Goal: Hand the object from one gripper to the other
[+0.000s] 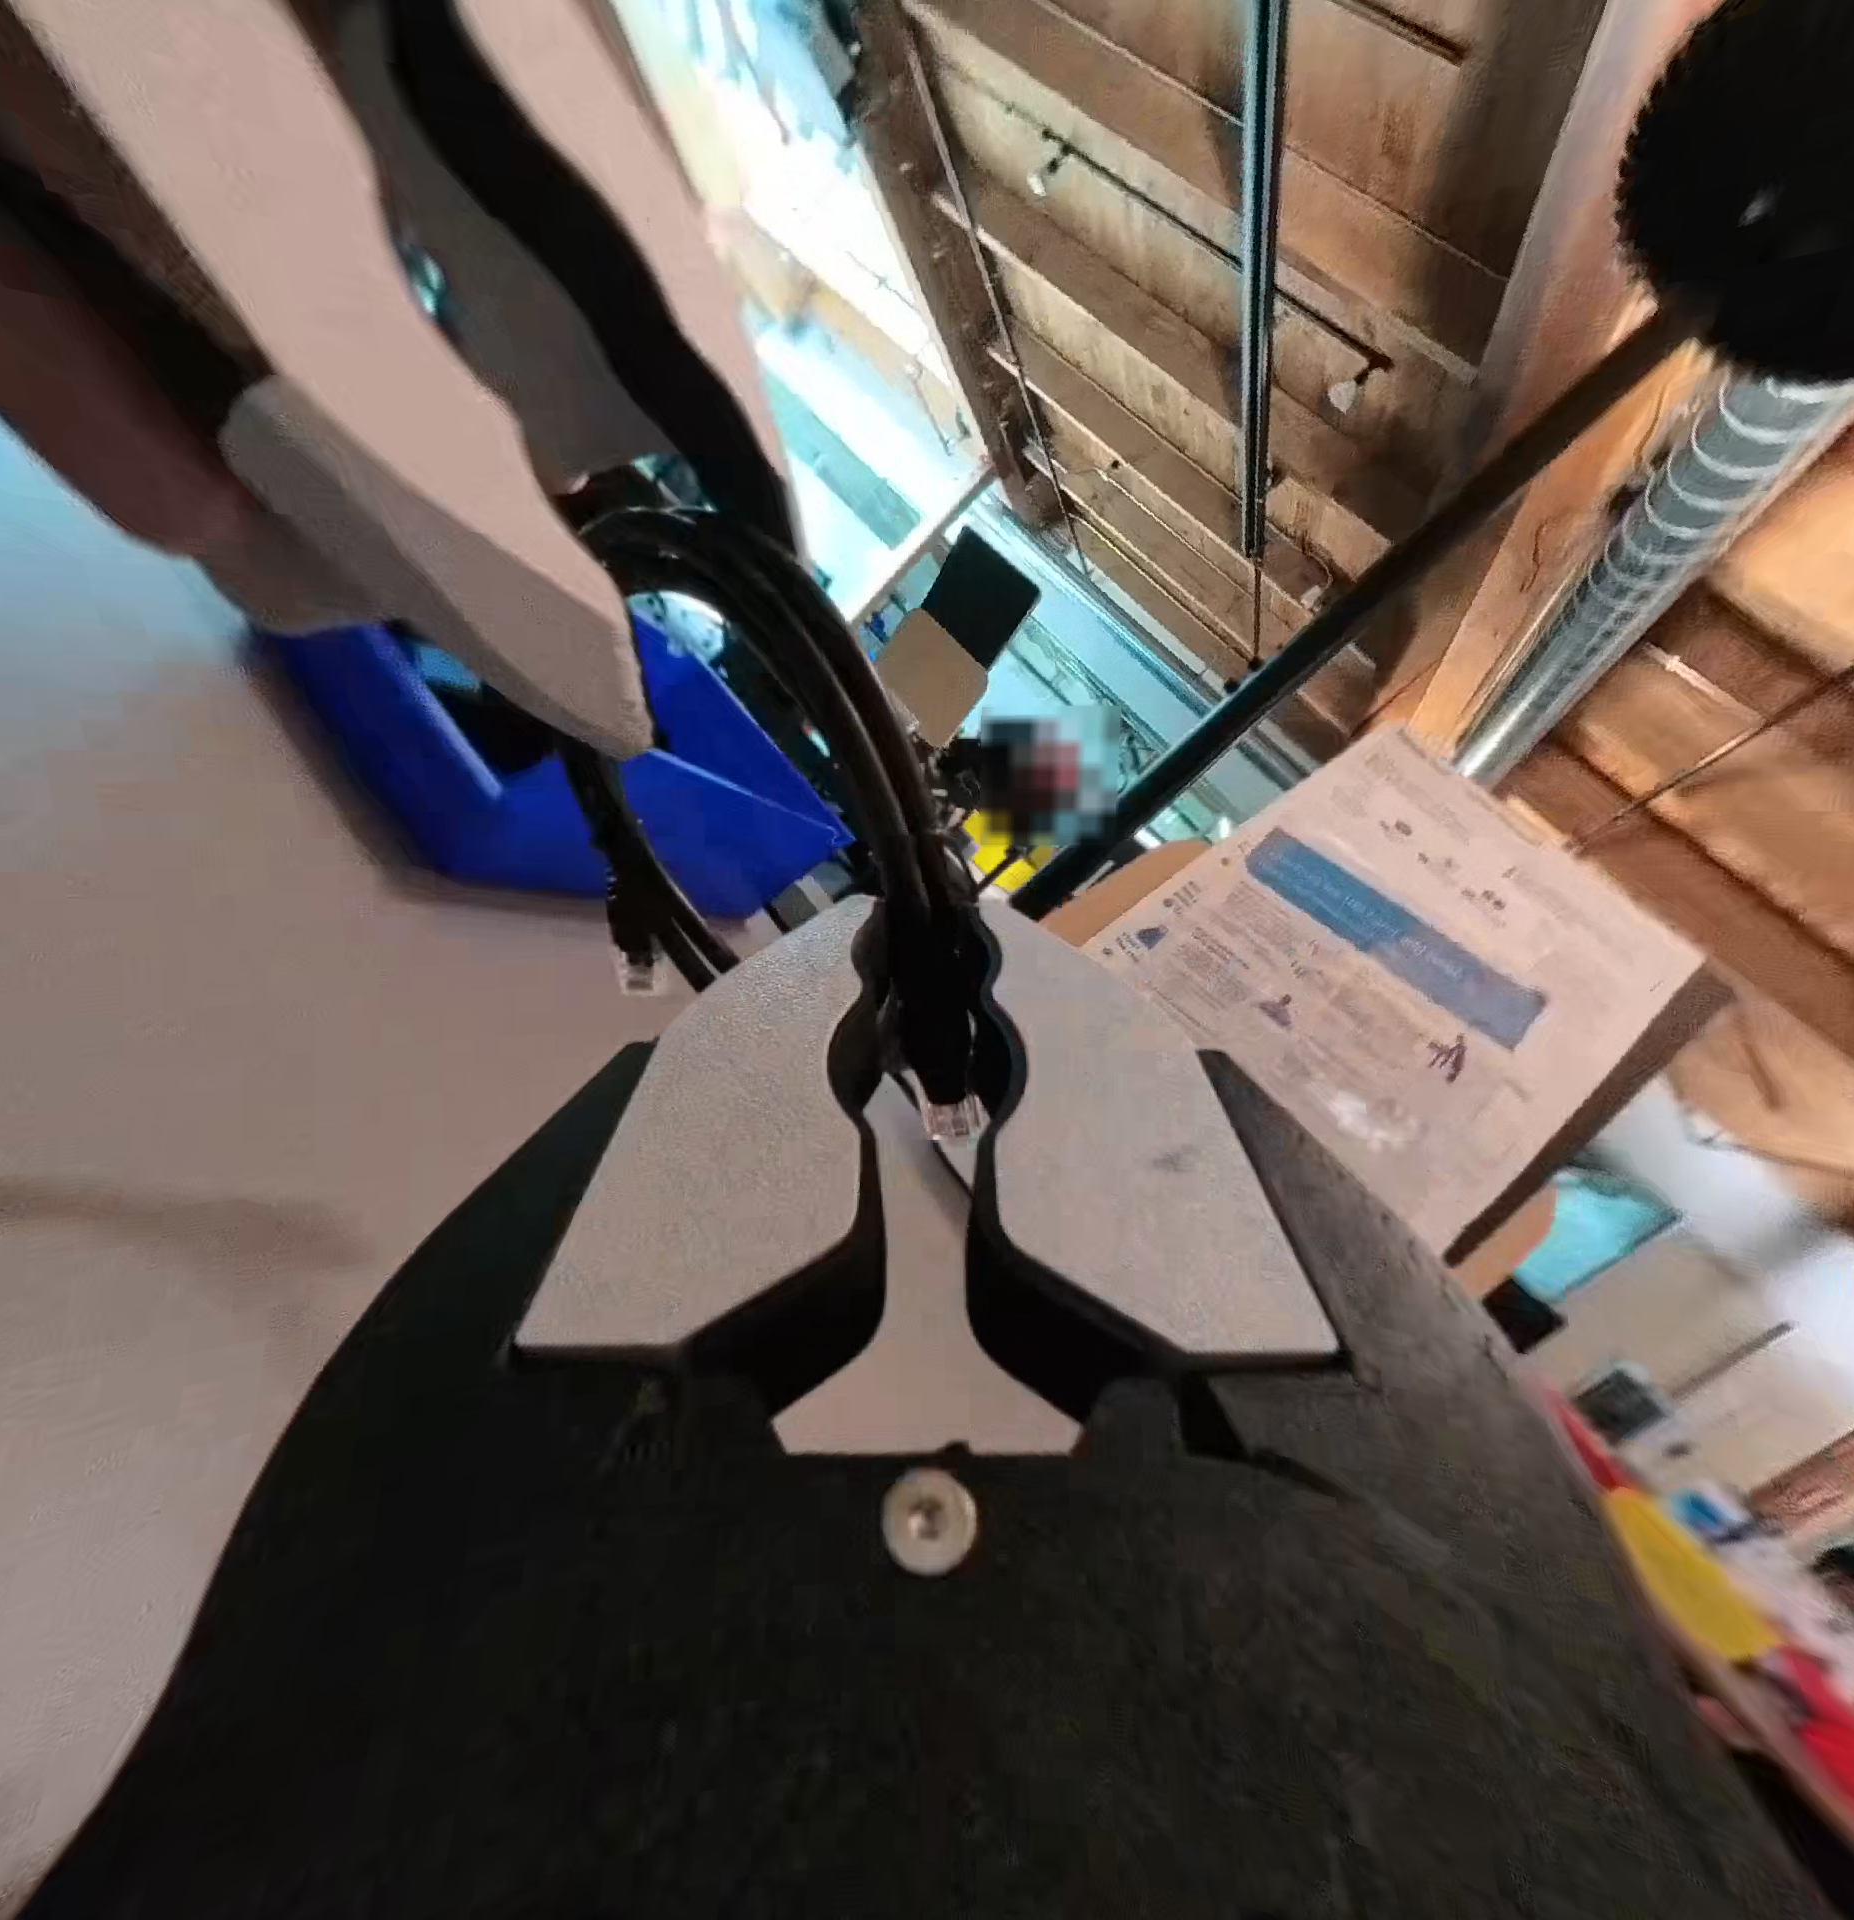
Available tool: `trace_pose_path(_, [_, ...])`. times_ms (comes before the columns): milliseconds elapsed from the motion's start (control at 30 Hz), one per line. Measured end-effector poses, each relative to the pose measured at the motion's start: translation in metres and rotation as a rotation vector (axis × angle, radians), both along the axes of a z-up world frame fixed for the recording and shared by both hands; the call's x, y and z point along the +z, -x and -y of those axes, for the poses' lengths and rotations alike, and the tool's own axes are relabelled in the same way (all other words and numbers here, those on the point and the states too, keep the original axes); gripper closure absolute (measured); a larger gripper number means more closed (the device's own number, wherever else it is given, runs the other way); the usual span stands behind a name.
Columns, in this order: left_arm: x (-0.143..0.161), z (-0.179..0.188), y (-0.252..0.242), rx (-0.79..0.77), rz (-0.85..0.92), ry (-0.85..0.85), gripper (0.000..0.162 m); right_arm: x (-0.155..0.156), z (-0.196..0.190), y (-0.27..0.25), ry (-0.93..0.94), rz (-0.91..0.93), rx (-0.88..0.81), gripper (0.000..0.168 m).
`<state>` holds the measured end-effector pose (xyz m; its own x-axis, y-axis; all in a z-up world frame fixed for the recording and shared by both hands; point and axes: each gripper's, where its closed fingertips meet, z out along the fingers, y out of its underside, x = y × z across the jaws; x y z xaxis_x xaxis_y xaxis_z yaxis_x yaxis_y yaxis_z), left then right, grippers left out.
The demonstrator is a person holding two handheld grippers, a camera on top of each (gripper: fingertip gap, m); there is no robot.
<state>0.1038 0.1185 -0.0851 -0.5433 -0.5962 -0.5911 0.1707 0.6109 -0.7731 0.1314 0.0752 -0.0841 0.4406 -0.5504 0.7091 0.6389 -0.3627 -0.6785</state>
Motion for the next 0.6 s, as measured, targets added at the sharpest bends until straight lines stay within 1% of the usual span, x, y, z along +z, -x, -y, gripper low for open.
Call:
trace_pose_path(33, [0.009, -0.002, -0.001, 0.006, 0.044, 0.035, 0.112, 0.005, 0.004, -0.001, -0.084, -0.068, 0.03, 0.156])
trace_pose_path(100, [0.025, -0.002, 0.001, -0.035, 0.12, 0.137, 0.108, 0.013, 0.01, -0.004, -0.244, -0.215, 0.111, 0.155])
trace_pose_path(167, [0.037, 0.001, 0.006, -0.115, 0.147, 0.29, 0.108, 0.02, 0.016, -0.006, -0.411, -0.382, 0.212, 0.155])
trace_pose_path(267, [0.045, 0.002, 0.006, -0.183, 0.079, 0.516, 0.105, 0.026, 0.023, -0.005, -0.635, -0.618, 0.413, 0.155])
trace_pose_path(333, [0.046, 0.002, 0.003, -0.204, 0.045, 0.606, 0.106, 0.028, 0.028, -0.009, -0.76, -0.737, 0.495, 0.155])
trace_pose_path(433, [0.04, 0.006, 0.001, -0.223, 0.016, 0.628, 0.11, 0.027, 0.031, -0.01, -0.839, -0.829, 0.561, 0.155])
trace_pose_path(533, [0.036, 0.011, 0.0, -0.234, 0.019, 0.63, 0.115, 0.025, 0.026, -0.008, -0.831, -0.87, 0.591, 0.156])
trace_pose_path(600, [0.036, 0.012, -0.001, -0.231, 0.023, 0.637, 0.126, 0.025, 0.023, -0.003, -0.848, -0.922, 0.651, 0.156])
